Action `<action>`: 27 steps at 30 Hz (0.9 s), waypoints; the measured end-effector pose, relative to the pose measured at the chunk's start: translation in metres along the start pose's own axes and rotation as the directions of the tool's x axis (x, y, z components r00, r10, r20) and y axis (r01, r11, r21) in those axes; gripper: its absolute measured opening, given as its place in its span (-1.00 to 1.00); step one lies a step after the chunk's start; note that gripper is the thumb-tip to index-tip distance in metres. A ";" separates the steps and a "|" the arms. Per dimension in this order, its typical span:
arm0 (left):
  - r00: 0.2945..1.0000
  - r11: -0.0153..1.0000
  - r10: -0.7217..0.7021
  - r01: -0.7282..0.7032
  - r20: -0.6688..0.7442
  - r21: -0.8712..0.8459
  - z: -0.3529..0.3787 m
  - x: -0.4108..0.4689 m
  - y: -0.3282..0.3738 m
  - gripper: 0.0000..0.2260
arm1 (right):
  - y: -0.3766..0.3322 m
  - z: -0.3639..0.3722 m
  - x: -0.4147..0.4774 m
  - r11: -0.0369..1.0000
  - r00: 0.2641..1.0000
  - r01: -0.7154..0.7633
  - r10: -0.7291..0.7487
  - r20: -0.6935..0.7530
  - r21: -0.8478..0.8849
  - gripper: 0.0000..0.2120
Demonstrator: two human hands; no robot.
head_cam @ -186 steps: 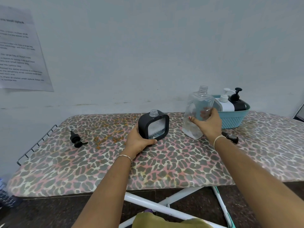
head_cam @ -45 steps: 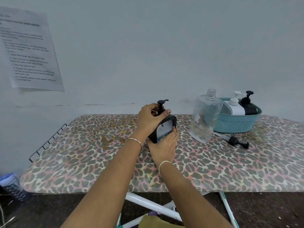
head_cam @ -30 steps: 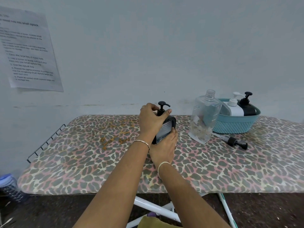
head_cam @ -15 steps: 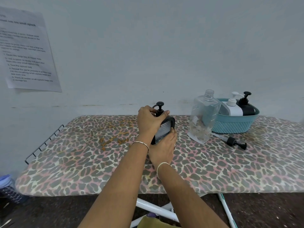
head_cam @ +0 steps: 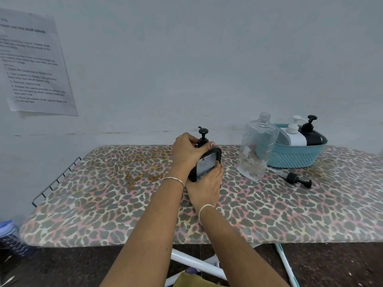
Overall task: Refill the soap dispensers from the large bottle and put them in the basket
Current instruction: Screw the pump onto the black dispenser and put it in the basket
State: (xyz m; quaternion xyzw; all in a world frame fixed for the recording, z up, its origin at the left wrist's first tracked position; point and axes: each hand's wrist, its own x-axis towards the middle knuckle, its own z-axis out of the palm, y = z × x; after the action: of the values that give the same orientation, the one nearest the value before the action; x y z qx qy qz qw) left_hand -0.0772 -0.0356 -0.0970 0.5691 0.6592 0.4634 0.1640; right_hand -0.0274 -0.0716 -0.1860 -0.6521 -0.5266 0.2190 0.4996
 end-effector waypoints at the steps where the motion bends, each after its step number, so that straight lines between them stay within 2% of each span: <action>1: 1.000 1.000 0.010 -0.010 0.003 -0.010 0.000 0.000 -0.001 -0.61 | 0.000 0.000 0.000 1.000 1.000 -0.002 0.002 0.000 -0.004 0.03; 3: 0.998 0.999 0.040 -0.040 0.051 -0.010 -0.002 0.001 -0.002 -0.67 | 0.001 0.000 0.001 1.000 1.000 -0.010 0.010 0.009 -0.005 0.05; 8: 0.935 0.992 0.071 -0.102 0.348 0.072 -0.019 0.010 0.000 -0.69 | 0.001 -0.001 0.002 1.000 1.000 -0.015 0.015 0.019 -0.014 0.04; 10: 0.924 0.992 0.069 -0.105 0.376 0.077 -0.022 0.013 0.003 -0.69 | 0.000 -0.001 0.002 1.000 1.000 -0.018 0.018 0.015 -0.009 0.05; 14: 0.983 0.992 0.093 -0.104 0.156 0.065 -0.015 0.010 0.005 -0.63 | -0.002 -0.002 0.002 1.000 0.999 -0.021 0.021 0.026 0.003 0.09; 21: 0.992 0.983 0.122 -0.124 0.019 0.137 -0.007 0.005 0.004 -0.66 | -0.002 -0.003 0.000 1.000 0.999 0.003 -0.004 0.034 0.014 0.09; 25: 0.987 0.958 0.102 -0.063 -0.127 0.280 -0.005 -0.002 0.007 -0.65 | -0.006 -0.005 -0.004 0.997 0.999 0.034 -0.036 0.028 0.068 -0.04; 27: 0.982 0.956 0.070 -0.017 -0.175 0.292 -0.003 -0.004 0.007 -0.64 | -0.007 -0.007 -0.006 0.995 0.999 0.036 -0.036 -0.007 0.096 -0.15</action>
State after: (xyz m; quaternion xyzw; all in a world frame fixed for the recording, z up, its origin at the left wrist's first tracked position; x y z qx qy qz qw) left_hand -0.0744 -0.0415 -0.0911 0.5563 0.7193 0.4160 0.0076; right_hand -0.0276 -0.0805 -0.1787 -0.6184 -0.5256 0.2332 0.5357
